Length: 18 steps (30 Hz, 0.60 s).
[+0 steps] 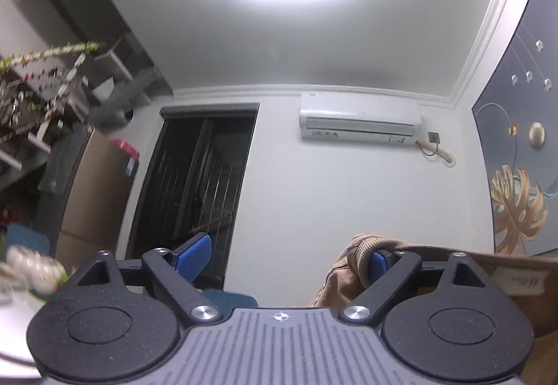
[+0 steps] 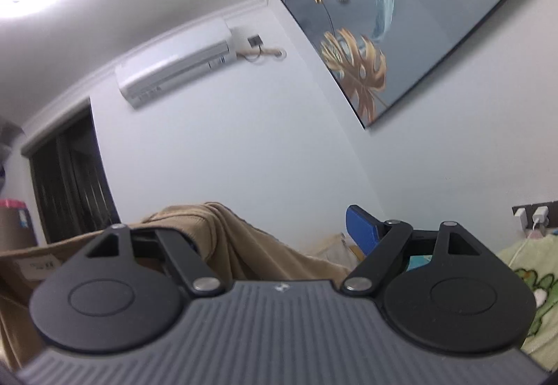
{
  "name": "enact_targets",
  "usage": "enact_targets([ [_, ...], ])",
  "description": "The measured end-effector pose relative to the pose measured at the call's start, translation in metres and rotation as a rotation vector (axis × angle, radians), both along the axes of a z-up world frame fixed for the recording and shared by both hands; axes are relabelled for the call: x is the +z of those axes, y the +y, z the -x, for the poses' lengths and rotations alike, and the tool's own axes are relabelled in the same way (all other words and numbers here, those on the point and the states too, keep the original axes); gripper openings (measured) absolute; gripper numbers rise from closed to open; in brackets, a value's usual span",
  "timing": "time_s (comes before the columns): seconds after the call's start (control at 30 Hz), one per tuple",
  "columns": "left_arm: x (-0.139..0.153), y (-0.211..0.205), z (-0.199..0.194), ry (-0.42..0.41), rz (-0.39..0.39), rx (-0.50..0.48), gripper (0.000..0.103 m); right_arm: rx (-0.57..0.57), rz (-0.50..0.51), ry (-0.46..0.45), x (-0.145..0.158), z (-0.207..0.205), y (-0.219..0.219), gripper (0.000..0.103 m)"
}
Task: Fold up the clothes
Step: 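Lift the shirt high with both grippers, shaking it out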
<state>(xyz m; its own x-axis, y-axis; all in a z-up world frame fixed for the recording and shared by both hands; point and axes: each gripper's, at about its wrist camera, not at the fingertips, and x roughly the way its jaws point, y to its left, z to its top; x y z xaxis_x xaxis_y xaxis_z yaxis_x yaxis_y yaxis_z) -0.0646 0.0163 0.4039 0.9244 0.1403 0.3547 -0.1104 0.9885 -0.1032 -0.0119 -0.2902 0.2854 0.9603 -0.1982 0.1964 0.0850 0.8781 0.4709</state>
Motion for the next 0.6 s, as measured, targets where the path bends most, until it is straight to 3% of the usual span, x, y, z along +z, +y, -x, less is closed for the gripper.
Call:
enact_targets([
  [0.17, 0.035, 0.002, -0.004, 0.056, 0.004, -0.028, 0.093, -0.018, 0.099, -0.037, 0.044, 0.015, 0.004, 0.087],
  [0.27, 0.023, 0.008, -0.041, 0.134, 0.017, -0.052, 0.093, -0.01, 0.138, 0.006, 0.042, -0.007, 0.002, 0.087],
  [0.43, -0.027, 0.016, -0.124, 0.229, 0.023, -0.05, 0.095, 0.04, 0.164, 0.132, 0.003, -0.083, -0.005, 0.087],
  [0.6, -0.092, 0.025, -0.245, 0.33, 0.011, -0.044, 0.097, 0.067, 0.191, 0.253, -0.045, -0.174, -0.01, 0.087],
])
